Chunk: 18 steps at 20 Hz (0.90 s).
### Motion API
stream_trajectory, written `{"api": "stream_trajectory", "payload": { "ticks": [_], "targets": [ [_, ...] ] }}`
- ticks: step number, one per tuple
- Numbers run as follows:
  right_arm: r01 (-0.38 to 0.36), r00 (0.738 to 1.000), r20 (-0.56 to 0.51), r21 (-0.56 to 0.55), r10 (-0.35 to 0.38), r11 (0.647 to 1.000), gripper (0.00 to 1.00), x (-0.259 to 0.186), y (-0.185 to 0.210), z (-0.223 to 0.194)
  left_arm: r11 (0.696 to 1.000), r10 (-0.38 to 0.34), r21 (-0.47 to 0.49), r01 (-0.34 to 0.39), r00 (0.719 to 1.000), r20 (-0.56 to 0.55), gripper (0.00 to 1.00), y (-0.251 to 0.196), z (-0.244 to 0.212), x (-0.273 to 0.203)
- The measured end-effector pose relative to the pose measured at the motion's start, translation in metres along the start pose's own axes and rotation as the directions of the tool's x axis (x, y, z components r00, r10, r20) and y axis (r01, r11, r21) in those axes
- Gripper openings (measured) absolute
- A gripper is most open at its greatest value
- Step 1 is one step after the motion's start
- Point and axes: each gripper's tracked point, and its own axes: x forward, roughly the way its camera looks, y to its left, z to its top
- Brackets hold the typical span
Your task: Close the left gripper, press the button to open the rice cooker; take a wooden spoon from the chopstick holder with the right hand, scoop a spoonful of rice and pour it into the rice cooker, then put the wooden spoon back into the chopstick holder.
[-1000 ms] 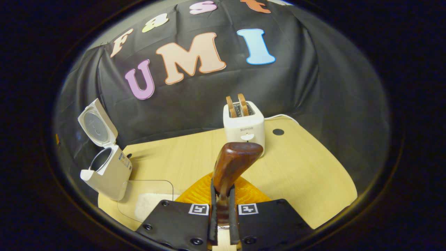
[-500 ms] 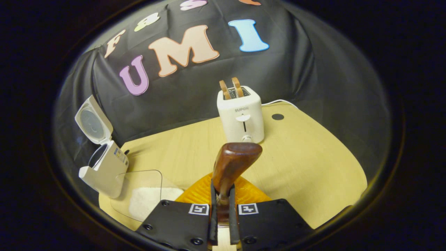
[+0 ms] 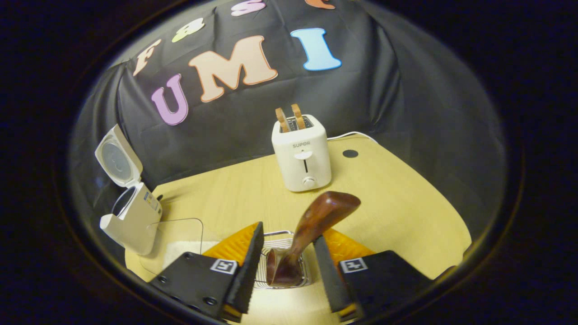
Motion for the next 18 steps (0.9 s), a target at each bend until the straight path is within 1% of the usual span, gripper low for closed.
{"api": "stream_trajectory", "payload": {
  "ticks": [2,3,4,7,10,12,13,14,15,16,18],
  "targets": [
    [0.033,0.999,0.030,-0.033,-0.032,0.999,0.88,-0.009,-0.009,0.007,1.000,0.003,-0.004,-0.003,1.000,0.001,0.94,0.001,0.000,-0.001],
    [0.055,0.997,0.050,-0.048,-0.052,0.997,0.98,-0.014,-0.014,0.014,1.000,0.005,-0.008,-0.005,1.000,0.000,0.95,0.003,0.000,0.000],
    [0.071,0.995,0.071,-0.058,-0.067,0.996,0.99,-0.020,-0.017,0.020,1.000,0.006,-0.012,-0.006,1.000,0.000,0.94,0.003,-0.001,-0.001],
    [0.096,0.988,0.125,-0.065,-0.088,0.993,1.00,-0.037,-0.021,0.039,1.000,0.009,-0.019,-0.009,1.000,0.001,0.96,0.005,0.000,0.001],
    [0.110,0.978,0.184,-0.063,-0.096,0.992,1.00,-0.055,-0.021,0.063,1.000,0.006,-0.029,-0.006,1.000,-0.003,0.95,0.006,-0.001,0.005],
    [0.107,0.973,0.213,-0.052,-0.094,0.993,1.00,-0.067,-0.019,0.077,0.999,0.006,-0.039,-0.006,1.000,-0.009,0.96,0.010,-0.002,0.010],
    [0.097,0.971,0.225,-0.043,-0.085,0.994,1.00,-0.073,-0.016,0.084,0.999,0.000,-0.051,-0.001,1.000,-0.013,0.94,0.010,-0.001,0.013],
    [0.085,0.969,0.236,-0.035,-0.075,0.996,1.00,-0.078,-0.012,0.090,0.998,0.000,-0.064,-0.001,1.000,-0.018,0.95,0.013,-0.001,0.016],
    [0.077,0.967,0.246,-0.032,-0.067,0.997,1.00,-0.082,-0.008,0.095,0.997,0.005,-0.073,-0.007,1.000,-0.022,0.94,0.018,0.000,0.021],
    [0.075,0.964,0.257,-0.033,-0.064,0.997,1.00,-0.086,-0.007,0.100,0.997,0.014,-0.077,-0.016,1.000,-0.022,0.96,0.025,0.002,0.025],
    [0.075,0.959,0.279,-0.047,-0.059,0.996,1.00,-0.094,-0.003,0.108,0.997,0.035,-0.067,-0.036,0.999,-0.021,0.96,0.038,0.008,0.038]
  ]
}}
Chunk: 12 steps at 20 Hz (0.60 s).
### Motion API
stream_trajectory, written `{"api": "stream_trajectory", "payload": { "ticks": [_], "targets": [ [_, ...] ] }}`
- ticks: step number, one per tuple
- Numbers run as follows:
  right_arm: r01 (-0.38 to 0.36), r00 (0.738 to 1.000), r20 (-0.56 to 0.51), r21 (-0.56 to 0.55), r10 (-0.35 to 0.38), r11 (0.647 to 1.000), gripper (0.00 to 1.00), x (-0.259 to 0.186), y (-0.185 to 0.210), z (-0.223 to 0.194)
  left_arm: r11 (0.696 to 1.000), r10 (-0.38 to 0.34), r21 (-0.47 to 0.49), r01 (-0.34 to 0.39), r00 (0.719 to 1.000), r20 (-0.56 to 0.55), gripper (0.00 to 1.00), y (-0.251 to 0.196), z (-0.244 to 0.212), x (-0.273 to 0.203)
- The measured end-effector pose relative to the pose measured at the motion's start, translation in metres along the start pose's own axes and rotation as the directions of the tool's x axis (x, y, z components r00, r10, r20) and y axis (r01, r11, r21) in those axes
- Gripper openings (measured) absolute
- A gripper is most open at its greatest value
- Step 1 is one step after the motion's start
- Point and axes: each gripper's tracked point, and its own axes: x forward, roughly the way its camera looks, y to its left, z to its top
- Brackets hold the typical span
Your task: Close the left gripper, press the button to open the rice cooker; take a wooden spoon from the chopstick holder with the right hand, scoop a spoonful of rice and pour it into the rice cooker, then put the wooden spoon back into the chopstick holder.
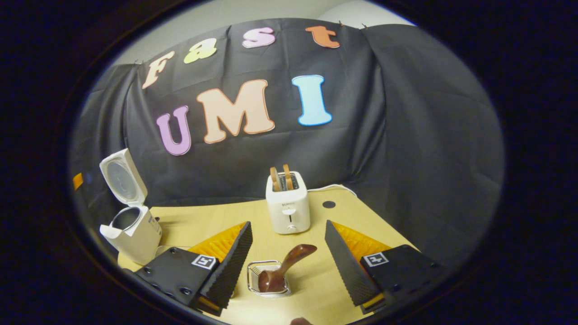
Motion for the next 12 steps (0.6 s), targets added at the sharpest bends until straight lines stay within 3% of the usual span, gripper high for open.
{"api": "stream_trajectory", "payload": {
  "ticks": [7,12],
  "targets": [
    [-0.015,1.000,0.019,-0.040,0.016,0.999,1.00,-0.008,0.014,0.007,0.993,0.057,0.098,-0.060,0.998,0.030,0.95,0.040,0.039,0.055],
    [-0.026,1.000,0.014,-0.054,0.026,0.998,1.00,-0.014,0.023,0.008,0.997,0.070,0.027,-0.071,0.997,0.032,0.95,0.055,0.059,0.093]
  ]
}}
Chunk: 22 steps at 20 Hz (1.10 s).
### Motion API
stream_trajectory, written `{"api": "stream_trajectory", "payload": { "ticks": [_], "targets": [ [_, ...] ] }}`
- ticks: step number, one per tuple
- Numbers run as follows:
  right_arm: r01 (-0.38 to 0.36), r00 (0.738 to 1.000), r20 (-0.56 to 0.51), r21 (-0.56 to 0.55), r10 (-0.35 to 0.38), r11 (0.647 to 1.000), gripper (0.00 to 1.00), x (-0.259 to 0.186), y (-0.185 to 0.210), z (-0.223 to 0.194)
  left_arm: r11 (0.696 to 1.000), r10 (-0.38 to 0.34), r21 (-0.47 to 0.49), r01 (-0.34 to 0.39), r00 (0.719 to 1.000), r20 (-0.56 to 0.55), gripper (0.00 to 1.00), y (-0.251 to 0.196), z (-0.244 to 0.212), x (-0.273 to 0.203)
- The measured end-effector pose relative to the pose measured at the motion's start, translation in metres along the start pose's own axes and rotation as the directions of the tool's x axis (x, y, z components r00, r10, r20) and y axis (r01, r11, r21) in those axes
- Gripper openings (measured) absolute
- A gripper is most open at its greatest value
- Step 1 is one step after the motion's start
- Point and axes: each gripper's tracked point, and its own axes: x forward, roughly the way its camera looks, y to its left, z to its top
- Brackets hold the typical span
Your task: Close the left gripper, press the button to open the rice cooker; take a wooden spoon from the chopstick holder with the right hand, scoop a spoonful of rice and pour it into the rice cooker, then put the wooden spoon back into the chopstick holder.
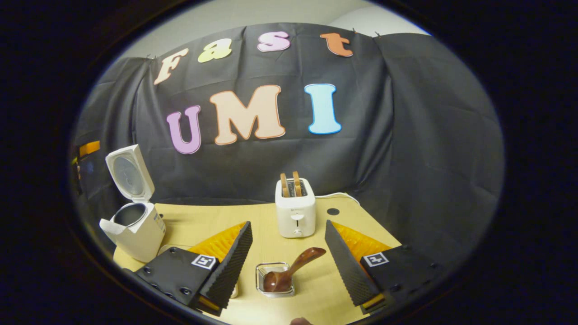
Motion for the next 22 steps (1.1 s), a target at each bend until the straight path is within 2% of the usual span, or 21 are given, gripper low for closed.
{"api": "stream_trajectory", "payload": {
  "ticks": [9,15,18,22],
  "targets": [
    [0.017,1.000,-0.006,-0.011,-0.017,1.000,1.00,-0.021,0.001,-0.003,0.996,0.021,-0.085,-0.023,0.999,-0.029,0.94,0.039,0.012,0.092],
    [0.054,0.998,-0.025,-0.009,-0.054,0.999,1.00,-0.034,-0.008,-0.014,0.999,0.007,-0.031,-0.009,0.998,-0.060,0.96,0.040,-0.001,0.145],
    [0.074,0.996,-0.037,-0.030,-0.075,0.997,1.00,-0.041,-0.015,-0.022,1.000,0.006,-0.002,-0.006,0.996,-0.089,0.92,0.037,-0.013,0.168],
    [0.083,0.995,-0.047,-0.038,-0.085,0.996,1.00,-0.046,-0.019,-0.025,1.000,0.005,0.030,0.000,0.985,-0.170,0.94,0.033,-0.039,0.178]
  ]
}}
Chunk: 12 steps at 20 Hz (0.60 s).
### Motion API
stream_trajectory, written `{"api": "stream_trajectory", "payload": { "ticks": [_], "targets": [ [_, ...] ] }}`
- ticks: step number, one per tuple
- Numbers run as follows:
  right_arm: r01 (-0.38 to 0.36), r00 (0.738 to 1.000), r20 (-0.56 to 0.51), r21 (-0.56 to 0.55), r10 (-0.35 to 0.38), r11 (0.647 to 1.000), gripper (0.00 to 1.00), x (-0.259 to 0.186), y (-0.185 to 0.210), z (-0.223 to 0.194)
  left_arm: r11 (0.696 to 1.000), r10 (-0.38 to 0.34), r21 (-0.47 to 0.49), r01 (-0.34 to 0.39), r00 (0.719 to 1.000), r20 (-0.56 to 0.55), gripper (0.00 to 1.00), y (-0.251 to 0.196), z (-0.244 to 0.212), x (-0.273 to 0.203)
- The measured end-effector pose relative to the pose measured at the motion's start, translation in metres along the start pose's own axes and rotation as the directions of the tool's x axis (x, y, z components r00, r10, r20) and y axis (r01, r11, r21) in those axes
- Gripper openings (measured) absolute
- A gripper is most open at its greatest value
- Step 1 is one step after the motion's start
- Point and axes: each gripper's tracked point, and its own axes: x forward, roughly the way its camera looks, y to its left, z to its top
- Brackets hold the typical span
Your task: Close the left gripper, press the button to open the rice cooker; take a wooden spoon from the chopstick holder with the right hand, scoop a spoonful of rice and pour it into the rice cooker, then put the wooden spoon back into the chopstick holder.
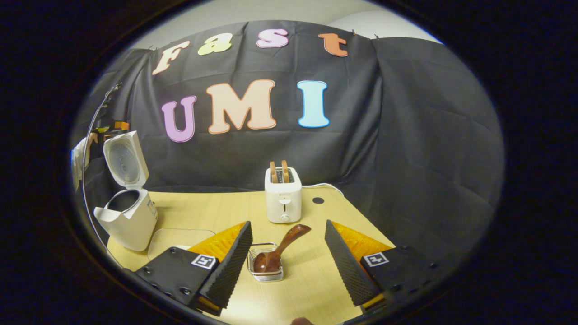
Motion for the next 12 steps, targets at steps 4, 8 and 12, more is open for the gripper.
{"api": "stream_trajectory", "payload": {
  "ticks": [4,8,12],
  "targets": [
    [-0.021,1.000,0.022,0.001,0.021,1.000,1.00,0.000,0.008,0.010,1.000,0.004,-0.025,-0.005,1.000,-0.021,0.94,-0.002,-0.008,-0.011],
    [-0.067,0.997,0.036,0.006,0.067,0.998,1.00,0.003,0.023,0.016,1.000,0.003,-0.011,-0.003,1.000,-0.027,0.93,-0.005,-0.015,-0.033],
    [-0.109,0.993,0.047,-0.001,0.109,0.994,1.00,0.005,0.036,0.018,1.000,0.004,-0.026,-0.005,1.000,-0.027,0.93,-0.009,-0.026,-0.062]
  ]
}}
